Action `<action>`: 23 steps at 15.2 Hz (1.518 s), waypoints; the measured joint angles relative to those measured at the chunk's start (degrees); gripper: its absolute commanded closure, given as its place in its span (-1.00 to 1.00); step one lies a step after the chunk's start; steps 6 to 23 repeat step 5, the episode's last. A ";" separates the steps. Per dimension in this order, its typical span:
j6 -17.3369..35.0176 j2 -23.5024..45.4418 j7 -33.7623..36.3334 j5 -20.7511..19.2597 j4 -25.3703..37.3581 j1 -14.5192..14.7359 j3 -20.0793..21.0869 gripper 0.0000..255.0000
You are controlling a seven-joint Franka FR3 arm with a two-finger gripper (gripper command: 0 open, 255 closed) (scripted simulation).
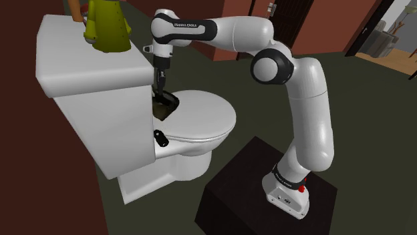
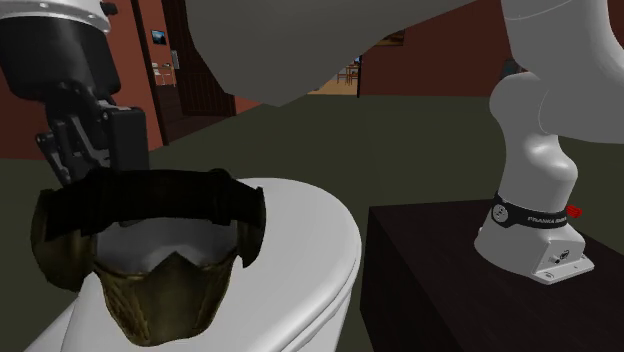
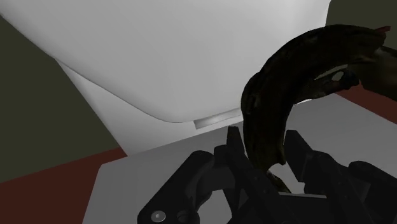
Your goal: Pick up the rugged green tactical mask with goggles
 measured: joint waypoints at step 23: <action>-3.74 0.40 0.76 -0.15 4.21 -0.21 -0.01 1.00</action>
